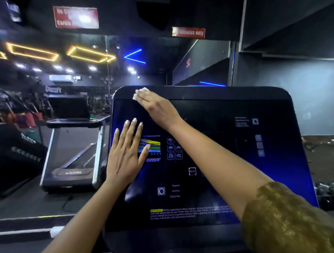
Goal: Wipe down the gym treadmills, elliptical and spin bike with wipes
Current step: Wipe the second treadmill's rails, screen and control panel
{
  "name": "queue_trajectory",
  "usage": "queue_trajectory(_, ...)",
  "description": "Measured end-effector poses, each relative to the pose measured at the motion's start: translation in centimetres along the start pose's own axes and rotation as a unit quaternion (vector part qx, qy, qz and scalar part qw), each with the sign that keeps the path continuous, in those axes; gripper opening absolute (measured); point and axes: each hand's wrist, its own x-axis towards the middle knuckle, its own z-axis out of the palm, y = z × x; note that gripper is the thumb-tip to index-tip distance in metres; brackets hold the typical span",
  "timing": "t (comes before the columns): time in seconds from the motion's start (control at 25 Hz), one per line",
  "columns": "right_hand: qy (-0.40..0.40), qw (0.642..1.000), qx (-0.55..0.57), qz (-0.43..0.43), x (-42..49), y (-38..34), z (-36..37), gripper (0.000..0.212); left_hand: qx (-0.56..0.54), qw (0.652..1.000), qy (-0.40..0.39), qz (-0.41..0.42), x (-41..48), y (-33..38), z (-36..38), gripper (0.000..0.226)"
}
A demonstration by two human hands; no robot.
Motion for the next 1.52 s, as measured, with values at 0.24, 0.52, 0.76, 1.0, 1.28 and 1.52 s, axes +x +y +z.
queue_trajectory(0.24,0.019,0.985,0.028,0.17,-5.8,6.1,-2.9,0.053,0.004,1.0,-0.007,-0.003,-0.2,0.1,-0.1,0.064)
queue_trajectory(0.52,0.008,0.972,0.024,0.236,-8.0,3.9,-3.1,0.049,0.006,1.0,-0.03,-0.009,-0.1,0.2,-0.3,0.067)
queue_trajectory(0.76,-0.056,0.991,0.068,0.103,-12.9,-2.4,-3.8,0.051,0.004,0.999,-0.035,-0.004,-0.1,0.1,-0.3,0.069)
queue_trajectory(1.0,-0.065,0.992,0.076,-0.079,-16.3,-1.6,-6.0,0.033,0.002,1.0,-0.029,-0.007,-0.1,0.1,-0.2,0.069)
queue_trajectory(1.28,-0.041,0.988,0.042,0.143,-7.1,2.4,-3.6,0.049,0.0,1.0,-0.019,-0.004,-0.1,0.2,-0.3,0.069)
queue_trajectory(1.52,-0.087,0.992,0.097,-0.005,-17.7,-6.8,-4.4,0.035,-0.002,1.0,-0.012,-0.001,0.0,0.1,0.0,0.069)
